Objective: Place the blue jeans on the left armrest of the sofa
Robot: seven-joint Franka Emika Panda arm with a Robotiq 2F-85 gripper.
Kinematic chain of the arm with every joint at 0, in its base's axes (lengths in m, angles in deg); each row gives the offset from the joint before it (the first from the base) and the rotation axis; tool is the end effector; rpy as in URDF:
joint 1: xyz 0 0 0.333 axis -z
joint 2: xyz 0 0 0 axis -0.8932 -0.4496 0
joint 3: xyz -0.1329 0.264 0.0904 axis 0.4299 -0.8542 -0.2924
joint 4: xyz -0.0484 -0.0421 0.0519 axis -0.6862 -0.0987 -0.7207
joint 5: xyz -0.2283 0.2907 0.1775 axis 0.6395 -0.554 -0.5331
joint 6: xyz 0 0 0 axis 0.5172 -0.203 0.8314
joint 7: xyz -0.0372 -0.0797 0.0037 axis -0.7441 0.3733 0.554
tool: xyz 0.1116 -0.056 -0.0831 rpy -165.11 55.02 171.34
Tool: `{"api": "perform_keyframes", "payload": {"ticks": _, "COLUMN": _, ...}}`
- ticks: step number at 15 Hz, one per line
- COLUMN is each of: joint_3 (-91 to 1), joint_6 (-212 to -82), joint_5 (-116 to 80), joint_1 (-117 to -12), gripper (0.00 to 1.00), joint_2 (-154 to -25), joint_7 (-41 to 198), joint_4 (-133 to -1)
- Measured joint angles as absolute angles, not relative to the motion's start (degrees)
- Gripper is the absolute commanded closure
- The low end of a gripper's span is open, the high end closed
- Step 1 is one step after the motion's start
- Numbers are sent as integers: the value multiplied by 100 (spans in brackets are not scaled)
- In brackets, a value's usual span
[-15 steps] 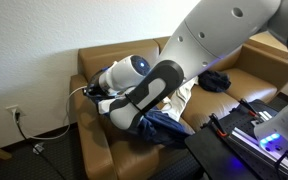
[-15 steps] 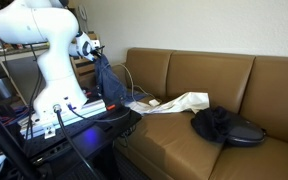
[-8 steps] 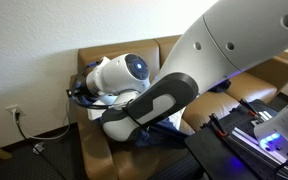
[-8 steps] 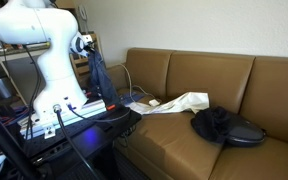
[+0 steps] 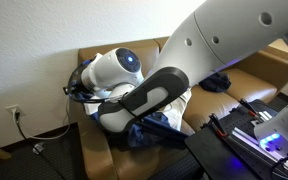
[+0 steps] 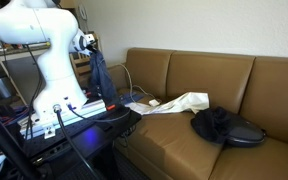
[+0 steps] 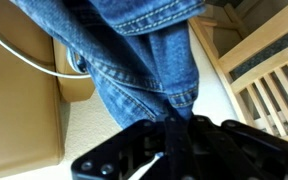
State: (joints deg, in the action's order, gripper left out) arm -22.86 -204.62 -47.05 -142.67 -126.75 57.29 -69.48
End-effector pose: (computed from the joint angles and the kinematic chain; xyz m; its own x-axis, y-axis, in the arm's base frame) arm 0.4420 0.6133 0.1664 0.6606 0.0993 0.7442 0.4227 -0.8684 -0.2593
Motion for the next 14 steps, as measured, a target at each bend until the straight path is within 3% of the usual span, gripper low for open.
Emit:
{"api": "perform_keyframes", "payload": {"ticks": 3, "joint_3": -2192, "joint_6": -21120, "joint_5": -4795, "joint_1": -14458, "gripper": 98, "joint_2": -12638, "joint_7": 5555, "joint_4": -7274}}
{"api": "perform_keyframes", "payload": {"ticks": 7, "joint_3": -1322, "joint_6": -21100, "joint_5": -5019, "joint_1": -15397, "gripper": 98, "joint_2": -12557, "joint_7": 5062, "joint_4": -7242}}
{"api": "perform_keyframes", "payload": {"ticks": 13, "joint_3": 940, "joint_6": -20975, "joint_5": -5909, "joint_1": -17314, "gripper": 98, "joint_2": -12827, "joint_7": 4221, "joint_4": -7191}}
{"api": "perform_keyframes", "payload": {"ticks": 14, "joint_3": 1292, "joint_6": -20973, "joint_5": -6127, "joint_1": -17584, "gripper": 93, "joint_2": -12989, "joint_7": 4075, "joint_4": -7220}}
